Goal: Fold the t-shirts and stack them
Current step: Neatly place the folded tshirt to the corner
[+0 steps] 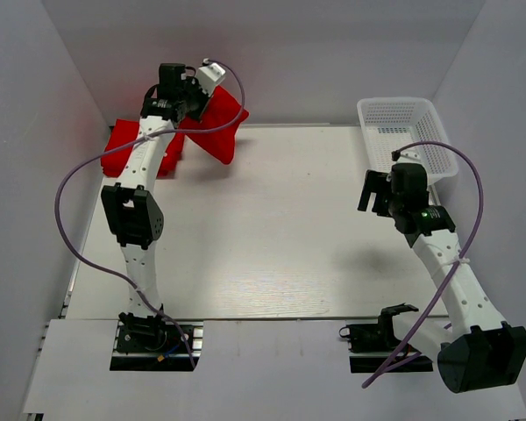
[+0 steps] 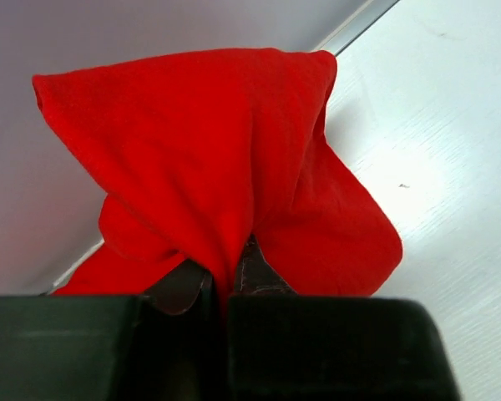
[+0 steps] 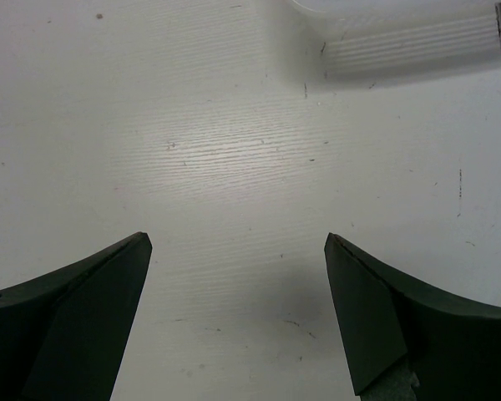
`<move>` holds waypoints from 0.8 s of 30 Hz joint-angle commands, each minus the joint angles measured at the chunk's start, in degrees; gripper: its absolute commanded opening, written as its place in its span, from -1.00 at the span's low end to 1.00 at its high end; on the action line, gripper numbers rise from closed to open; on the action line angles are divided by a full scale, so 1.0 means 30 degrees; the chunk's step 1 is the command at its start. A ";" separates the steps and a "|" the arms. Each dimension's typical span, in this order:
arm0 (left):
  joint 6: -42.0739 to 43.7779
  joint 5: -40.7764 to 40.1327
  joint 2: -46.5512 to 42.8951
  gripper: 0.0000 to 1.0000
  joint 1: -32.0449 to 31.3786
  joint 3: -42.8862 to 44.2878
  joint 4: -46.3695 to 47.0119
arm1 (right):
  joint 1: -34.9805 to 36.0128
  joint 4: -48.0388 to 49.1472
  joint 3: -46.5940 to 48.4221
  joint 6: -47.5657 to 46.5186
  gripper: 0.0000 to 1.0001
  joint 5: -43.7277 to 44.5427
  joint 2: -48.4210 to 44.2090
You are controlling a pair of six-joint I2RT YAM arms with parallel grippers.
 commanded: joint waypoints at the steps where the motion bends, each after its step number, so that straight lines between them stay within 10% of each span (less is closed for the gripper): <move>1: 0.0702 -0.0491 -0.0416 -1.00 0.0613 0.0692 0.0107 | 0.0081 -0.0232 0.0884 0.0414 0.81 -0.0025 0.0049; 24: 0.1054 -0.0814 -0.2496 -1.00 0.3836 -0.1007 0.1660 | 0.0169 -0.0700 0.2787 0.0737 0.81 -0.0874 0.1982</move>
